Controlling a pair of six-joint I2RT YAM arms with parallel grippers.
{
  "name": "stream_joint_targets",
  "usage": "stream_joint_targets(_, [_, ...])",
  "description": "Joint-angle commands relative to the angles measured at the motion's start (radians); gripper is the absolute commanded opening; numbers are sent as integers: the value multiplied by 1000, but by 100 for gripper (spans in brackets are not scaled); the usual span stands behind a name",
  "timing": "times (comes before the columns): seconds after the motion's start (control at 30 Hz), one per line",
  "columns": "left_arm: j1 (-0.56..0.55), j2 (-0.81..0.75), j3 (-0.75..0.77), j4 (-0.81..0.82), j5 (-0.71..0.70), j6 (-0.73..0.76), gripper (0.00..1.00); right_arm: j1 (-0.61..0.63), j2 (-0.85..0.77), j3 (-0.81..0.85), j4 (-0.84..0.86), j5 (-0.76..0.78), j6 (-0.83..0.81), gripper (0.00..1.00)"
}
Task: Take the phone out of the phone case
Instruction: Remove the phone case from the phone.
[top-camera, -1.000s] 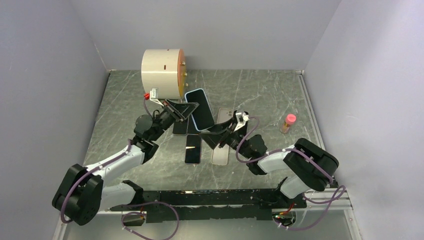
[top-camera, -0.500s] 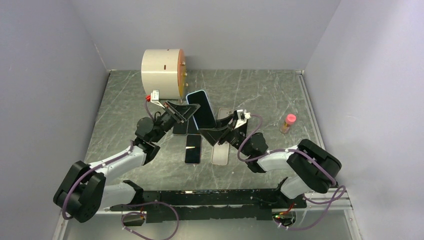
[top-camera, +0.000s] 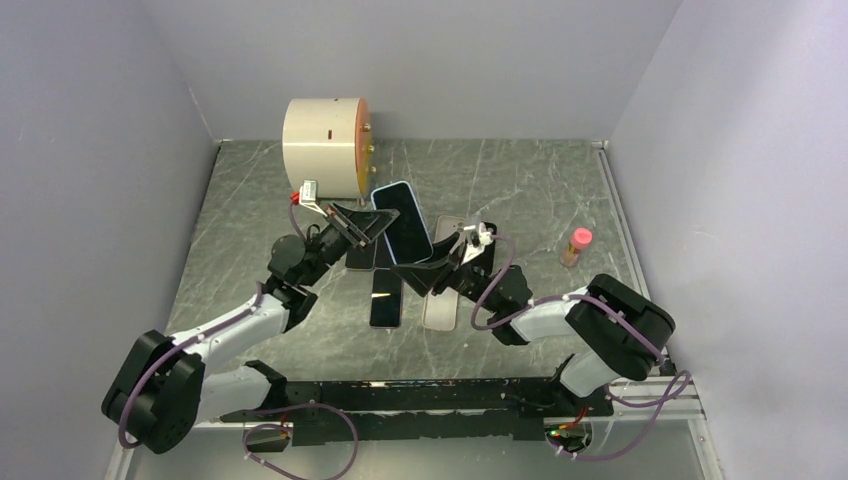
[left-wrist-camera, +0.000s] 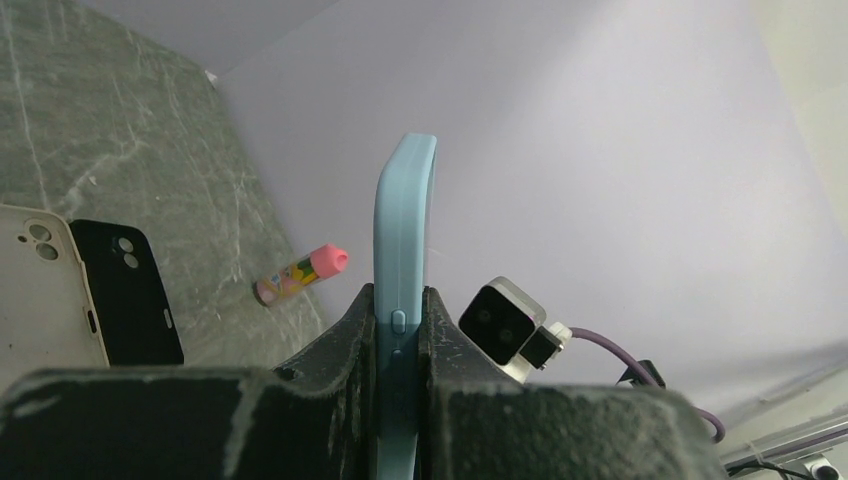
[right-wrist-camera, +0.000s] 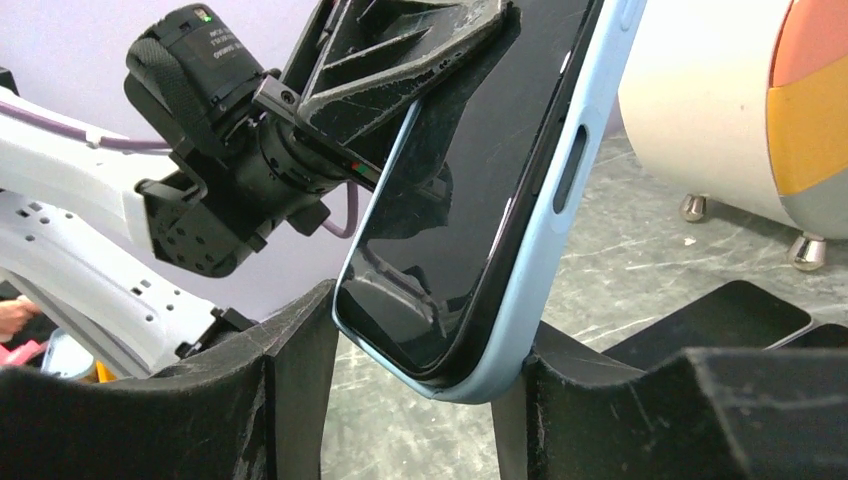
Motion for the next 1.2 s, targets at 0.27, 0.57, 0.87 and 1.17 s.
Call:
stream_joint_targets(0.27, [15, -46, 104, -197, 137, -103, 2, -9, -1, -36, 195, -55, -344, 18])
stream_joint_targets(0.57, [24, -26, 119, -162, 213, -81, 2, -56, 7, -56, 193, -46, -342, 14])
stream_joint_targets(0.87, [61, -69, 175, -255, 289, 46, 2, -67, -52, -126, 193, -142, -262, 49])
stream_joint_targets(1.17, [86, -70, 216, -299, 402, 100, 2, -140, -152, -168, 193, -308, -149, 57])
